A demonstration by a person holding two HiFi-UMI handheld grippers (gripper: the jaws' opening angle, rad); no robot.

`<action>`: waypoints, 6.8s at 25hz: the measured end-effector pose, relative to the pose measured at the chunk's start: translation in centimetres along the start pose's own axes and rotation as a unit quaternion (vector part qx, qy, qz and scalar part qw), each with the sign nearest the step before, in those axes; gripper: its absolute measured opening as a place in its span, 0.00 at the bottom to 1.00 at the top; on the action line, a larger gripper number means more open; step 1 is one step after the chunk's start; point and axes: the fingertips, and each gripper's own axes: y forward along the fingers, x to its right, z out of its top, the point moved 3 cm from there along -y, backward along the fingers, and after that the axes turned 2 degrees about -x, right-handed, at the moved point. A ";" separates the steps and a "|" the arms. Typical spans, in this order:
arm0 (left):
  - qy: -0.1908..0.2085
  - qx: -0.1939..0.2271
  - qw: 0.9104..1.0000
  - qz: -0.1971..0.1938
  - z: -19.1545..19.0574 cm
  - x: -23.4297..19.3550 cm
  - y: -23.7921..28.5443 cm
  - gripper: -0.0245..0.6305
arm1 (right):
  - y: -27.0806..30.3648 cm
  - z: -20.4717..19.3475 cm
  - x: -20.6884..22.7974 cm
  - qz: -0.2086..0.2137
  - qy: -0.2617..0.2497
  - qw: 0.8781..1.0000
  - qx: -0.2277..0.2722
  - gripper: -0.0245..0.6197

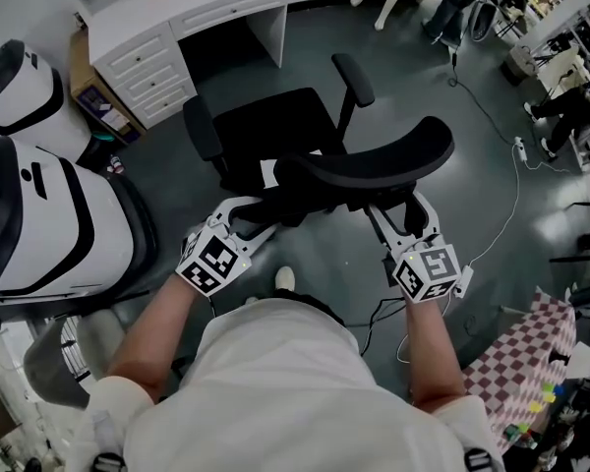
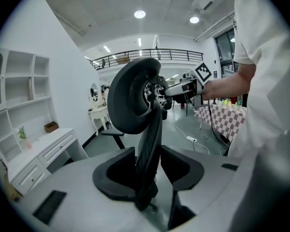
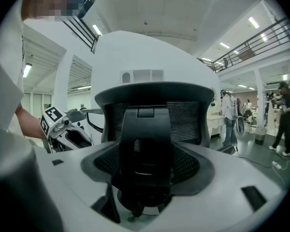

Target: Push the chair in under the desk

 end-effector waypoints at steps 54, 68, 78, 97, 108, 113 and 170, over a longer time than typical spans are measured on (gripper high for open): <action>-0.016 -0.003 0.999 0.028 -0.2 -19.6 4.5 0.30 | 19.6 5.8 4.9 0.019 -0.003 1.000 -0.006 0.50; -0.012 -0.005 1.000 0.025 -0.1 -23.7 5.2 0.29 | 23.3 7.0 5.6 0.016 -0.004 1.000 -0.011 0.50; -0.010 -0.004 1.000 0.022 -0.1 -26.1 5.9 0.29 | 25.7 7.6 6.4 0.015 -0.003 1.000 -0.009 0.50; -0.007 -0.001 1.000 0.019 -0.6 -30.6 6.3 0.29 | 29.9 8.8 6.6 0.011 -0.001 1.000 -0.007 0.50; -0.002 0.002 1.000 0.010 -0.5 -32.4 6.5 0.29 | 31.4 9.4 6.8 0.004 0.001 1.000 -0.004 0.50; 0.002 0.004 1.000 0.009 -0.5 -33.5 6.5 0.29 | 32.3 9.7 6.7 0.002 0.001 1.000 -0.002 0.50; -0.035 0.000 0.998 0.044 -0.8 -41.9 8.8 0.31 | 41.6 12.4 9.1 0.031 -0.008 0.999 -0.005 0.50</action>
